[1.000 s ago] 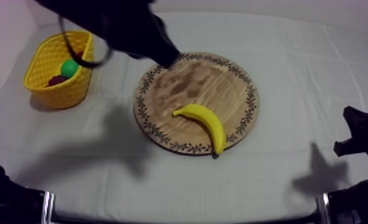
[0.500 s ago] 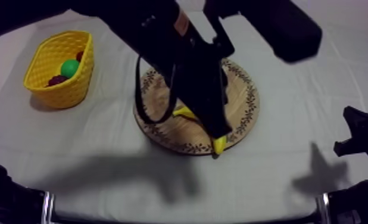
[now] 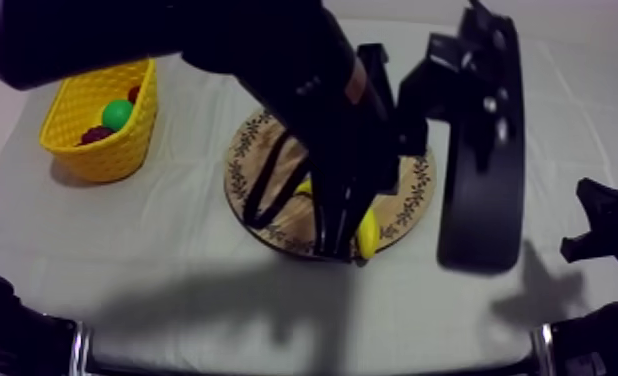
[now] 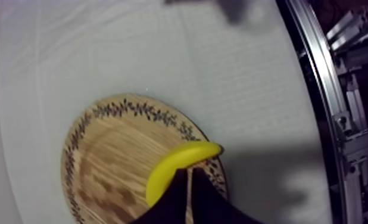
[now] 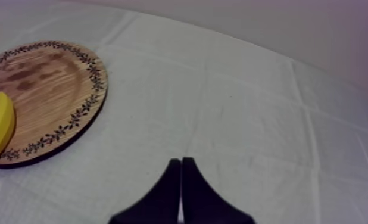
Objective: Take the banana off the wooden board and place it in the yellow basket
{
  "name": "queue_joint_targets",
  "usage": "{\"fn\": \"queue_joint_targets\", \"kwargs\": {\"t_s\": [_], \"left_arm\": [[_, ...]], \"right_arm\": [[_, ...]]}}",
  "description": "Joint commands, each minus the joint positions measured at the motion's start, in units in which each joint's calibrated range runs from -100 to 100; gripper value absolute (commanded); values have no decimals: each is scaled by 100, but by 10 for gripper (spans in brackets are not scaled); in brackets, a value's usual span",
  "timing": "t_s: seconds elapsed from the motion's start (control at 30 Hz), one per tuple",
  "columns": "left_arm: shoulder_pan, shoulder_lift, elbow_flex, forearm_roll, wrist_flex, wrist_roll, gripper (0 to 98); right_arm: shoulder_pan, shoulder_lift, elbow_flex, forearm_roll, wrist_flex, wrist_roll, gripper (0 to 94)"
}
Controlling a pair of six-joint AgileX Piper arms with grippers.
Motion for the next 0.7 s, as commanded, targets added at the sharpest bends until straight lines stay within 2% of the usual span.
{"fn": "queue_joint_targets", "kwargs": {"t_s": [0.0, 0.13, 0.4, 0.67], "left_arm": [[11, 49, -93, -29, 28, -206, 2], [20, 139, -279, -179, 294, -280, 82], [-18, 189, -336, -567, 538, 31, 421], [-18, 201, -218, -822, 554, 239, 720]], "right_arm": [[2, 0, 1, 0, -3, 0, 3], [2, 0, 1, 0, -3, 0, 3], [2, 0, 1, 0, -3, 0, 3], [2, 0, 1, 0, -3, 0, 3]]}}
